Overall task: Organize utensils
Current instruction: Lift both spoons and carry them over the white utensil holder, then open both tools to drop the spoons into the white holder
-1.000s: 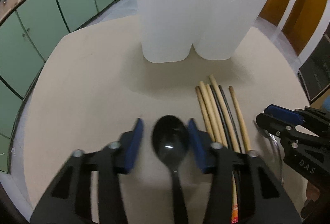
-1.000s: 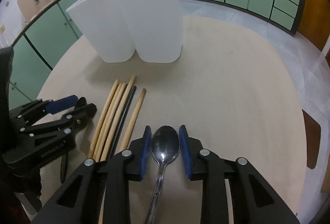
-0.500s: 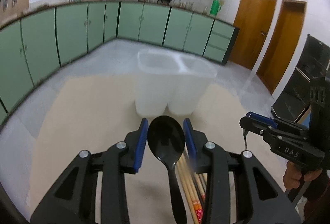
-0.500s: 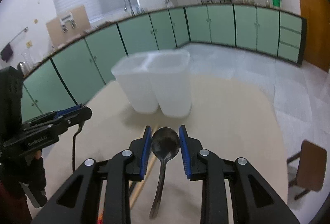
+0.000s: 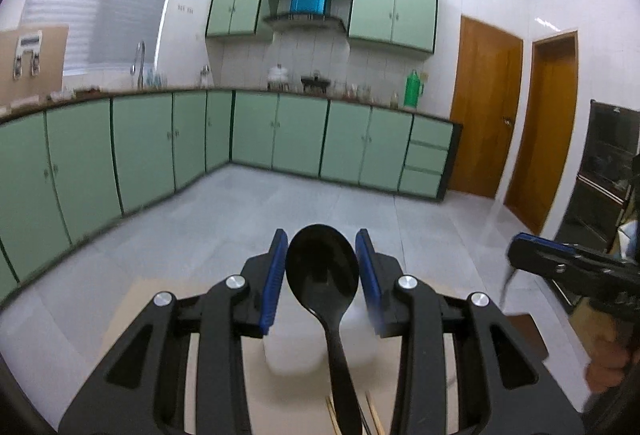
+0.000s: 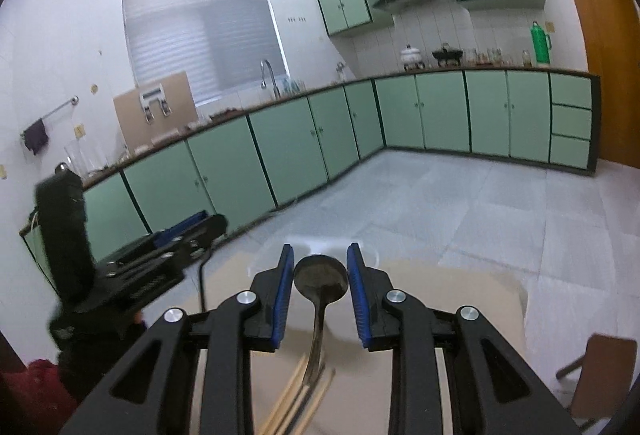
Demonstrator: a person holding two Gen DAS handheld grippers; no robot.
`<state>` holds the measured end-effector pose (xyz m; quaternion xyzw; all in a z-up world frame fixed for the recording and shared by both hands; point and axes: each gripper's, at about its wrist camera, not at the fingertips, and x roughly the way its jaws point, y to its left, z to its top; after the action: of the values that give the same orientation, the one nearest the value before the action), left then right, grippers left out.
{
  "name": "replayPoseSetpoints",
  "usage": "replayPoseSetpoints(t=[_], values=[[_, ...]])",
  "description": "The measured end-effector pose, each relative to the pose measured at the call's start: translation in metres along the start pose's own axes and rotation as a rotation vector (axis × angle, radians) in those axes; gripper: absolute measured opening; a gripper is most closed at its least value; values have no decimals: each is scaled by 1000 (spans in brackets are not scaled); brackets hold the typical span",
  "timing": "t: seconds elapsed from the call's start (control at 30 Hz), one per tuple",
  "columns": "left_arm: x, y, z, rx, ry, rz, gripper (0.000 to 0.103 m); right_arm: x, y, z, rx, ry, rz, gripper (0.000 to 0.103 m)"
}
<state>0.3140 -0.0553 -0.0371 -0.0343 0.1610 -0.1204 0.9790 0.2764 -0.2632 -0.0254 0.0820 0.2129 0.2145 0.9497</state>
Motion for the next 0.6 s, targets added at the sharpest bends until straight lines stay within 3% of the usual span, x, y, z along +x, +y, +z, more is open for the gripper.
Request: replayPoseSetpoints(t=[0.3, 0.6], values=[[64, -4, 40, 43, -63, 89, 34, 46, -12, 60, 11, -42, -58, 27], [108, 2, 31, 52, -37, 117, 34, 109, -25, 49, 53, 50, -142, 27]])
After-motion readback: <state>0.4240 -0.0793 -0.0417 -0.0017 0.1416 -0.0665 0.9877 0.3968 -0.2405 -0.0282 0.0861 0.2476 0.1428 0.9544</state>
